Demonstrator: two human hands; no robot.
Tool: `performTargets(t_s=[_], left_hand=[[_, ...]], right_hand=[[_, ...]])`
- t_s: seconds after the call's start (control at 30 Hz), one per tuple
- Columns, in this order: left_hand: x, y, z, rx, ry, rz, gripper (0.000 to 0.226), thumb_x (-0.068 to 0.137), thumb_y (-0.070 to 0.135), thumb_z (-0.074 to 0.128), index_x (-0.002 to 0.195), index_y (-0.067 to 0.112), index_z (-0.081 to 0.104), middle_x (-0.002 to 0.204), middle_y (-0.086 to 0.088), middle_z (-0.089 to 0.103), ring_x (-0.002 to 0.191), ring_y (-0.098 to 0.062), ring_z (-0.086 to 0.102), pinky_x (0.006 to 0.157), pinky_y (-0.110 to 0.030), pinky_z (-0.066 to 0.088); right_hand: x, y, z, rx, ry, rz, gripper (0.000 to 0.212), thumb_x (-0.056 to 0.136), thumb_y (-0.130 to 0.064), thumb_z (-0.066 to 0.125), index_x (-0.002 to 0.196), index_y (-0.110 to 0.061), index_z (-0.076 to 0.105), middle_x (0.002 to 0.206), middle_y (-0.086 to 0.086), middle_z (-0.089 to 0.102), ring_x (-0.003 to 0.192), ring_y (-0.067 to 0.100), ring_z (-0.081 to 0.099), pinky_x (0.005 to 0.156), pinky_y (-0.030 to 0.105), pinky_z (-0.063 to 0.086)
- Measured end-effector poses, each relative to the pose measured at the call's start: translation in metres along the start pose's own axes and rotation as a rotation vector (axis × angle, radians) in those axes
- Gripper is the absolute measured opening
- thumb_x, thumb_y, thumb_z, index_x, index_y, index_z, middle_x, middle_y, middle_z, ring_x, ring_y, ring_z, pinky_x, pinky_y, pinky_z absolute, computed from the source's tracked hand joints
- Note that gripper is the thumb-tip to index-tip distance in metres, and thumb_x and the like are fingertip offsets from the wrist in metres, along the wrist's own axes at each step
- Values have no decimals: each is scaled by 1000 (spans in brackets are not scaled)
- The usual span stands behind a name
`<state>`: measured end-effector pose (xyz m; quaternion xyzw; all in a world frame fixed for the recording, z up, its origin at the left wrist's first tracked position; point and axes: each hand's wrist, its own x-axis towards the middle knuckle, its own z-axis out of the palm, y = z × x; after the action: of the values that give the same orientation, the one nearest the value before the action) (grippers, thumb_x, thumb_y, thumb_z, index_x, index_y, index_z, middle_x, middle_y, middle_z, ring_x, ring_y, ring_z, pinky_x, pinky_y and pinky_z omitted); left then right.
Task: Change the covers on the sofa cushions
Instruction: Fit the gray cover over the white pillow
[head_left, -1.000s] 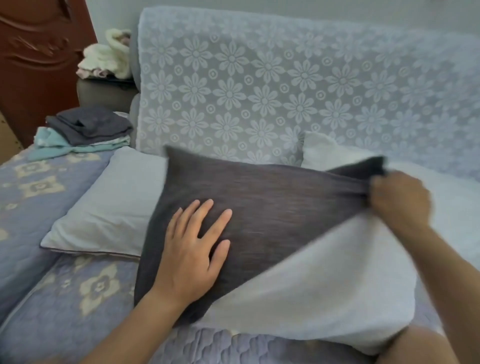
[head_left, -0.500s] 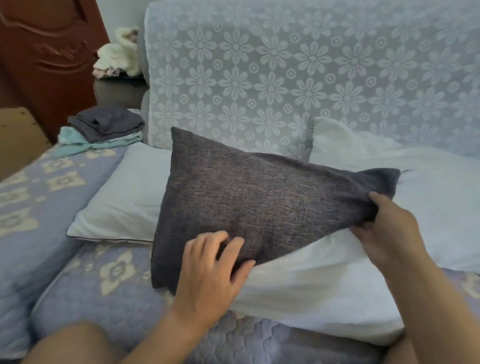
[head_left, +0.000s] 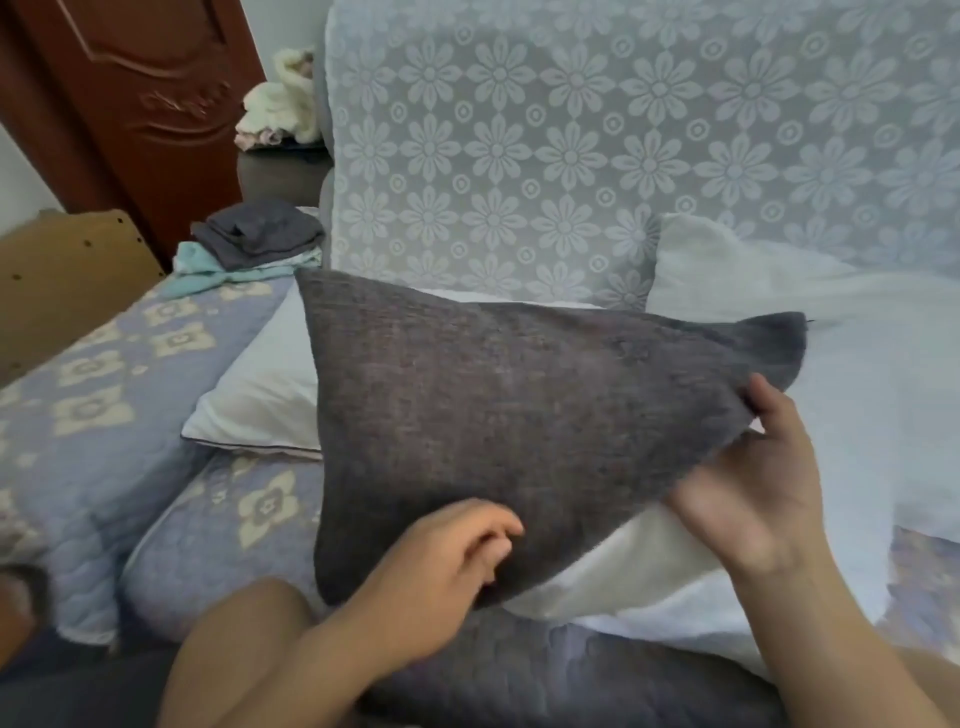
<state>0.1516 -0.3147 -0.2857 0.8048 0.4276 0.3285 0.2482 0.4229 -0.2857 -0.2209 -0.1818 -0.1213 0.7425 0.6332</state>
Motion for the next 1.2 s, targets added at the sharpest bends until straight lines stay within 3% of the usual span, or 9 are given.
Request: performTargets(t_s=[0.1, 0.2, 0.3, 0.37, 0.53, 0.7, 0.8, 0.97, 1.2], left_hand=[[21, -3, -28, -92, 496, -135, 17, 97, 22, 62, 108, 35, 65, 97, 6, 66, 83, -13, 67, 77, -26, 54], [52, -26, -70, 73, 790, -316, 24, 98, 27, 63, 122, 26, 58, 121, 0, 56, 107, -16, 58, 96, -32, 48], [91, -59, -102, -345, 634, -662, 58, 96, 56, 57, 143, 23, 47, 136, 1, 58, 118, -16, 59, 107, -43, 47], [107, -66, -107, -506, 472, -676, 75, 84, 75, 60, 141, 27, 53, 131, 7, 66, 117, -15, 64, 106, -47, 49], [117, -48, -92, -234, 411, -592, 56, 87, 55, 71, 131, 21, 64, 122, 6, 69, 112, -16, 65, 97, -33, 49], [119, -51, -94, -87, 455, -624, 50, 96, 44, 65, 130, 9, 62, 132, -9, 66, 119, -30, 61, 89, -29, 41], [124, -55, -97, -69, 460, -633, 52, 97, 44, 64, 133, 7, 60, 135, -12, 63, 122, -32, 59, 91, -30, 41], [131, -68, -102, -8, 435, -677, 56, 97, 47, 61, 132, 3, 58, 134, -16, 62, 121, -37, 57, 97, -36, 44], [141, -91, -115, 218, 465, -788, 55, 99, 50, 56, 122, 1, 60, 124, -25, 63, 115, -44, 58, 97, -47, 48]], right_hand=[[7, 6, -3, 46, -32, 6, 42, 95, -58, 52, 81, -20, 63, 106, 6, 64, 106, 23, 56, 110, 42, 35], [18, 16, -1, 104, 13, 68, 28, 99, -33, 54, 85, -13, 67, 103, 6, 66, 97, 22, 64, 86, 45, 56], [36, 25, 0, 114, 86, 102, 48, 76, 10, 65, 121, -5, 64, 118, 4, 67, 105, 12, 63, 73, 36, 61], [44, 26, 13, -10, 93, 78, 36, 81, 9, 58, 111, -10, 63, 99, 3, 59, 86, 8, 53, 70, 30, 58], [52, 36, 49, -396, 135, 21, 36, 92, -20, 65, 126, -7, 66, 105, 11, 66, 94, 23, 57, 84, 36, 53], [48, 59, 63, -464, 150, 15, 22, 100, -22, 51, 97, -14, 71, 88, 4, 74, 78, 15, 71, 78, 28, 56], [47, 65, 63, -446, 165, 45, 33, 98, -20, 56, 123, -1, 67, 118, 16, 72, 109, 30, 69, 98, 44, 55], [33, 63, 52, -348, 268, 29, 14, 95, -9, 58, 100, -6, 71, 105, 13, 75, 89, 25, 73, 74, 38, 61], [-51, 40, 7, -202, 221, -110, 39, 98, -30, 51, 115, -5, 74, 120, 16, 71, 111, 27, 69, 91, 43, 57]])
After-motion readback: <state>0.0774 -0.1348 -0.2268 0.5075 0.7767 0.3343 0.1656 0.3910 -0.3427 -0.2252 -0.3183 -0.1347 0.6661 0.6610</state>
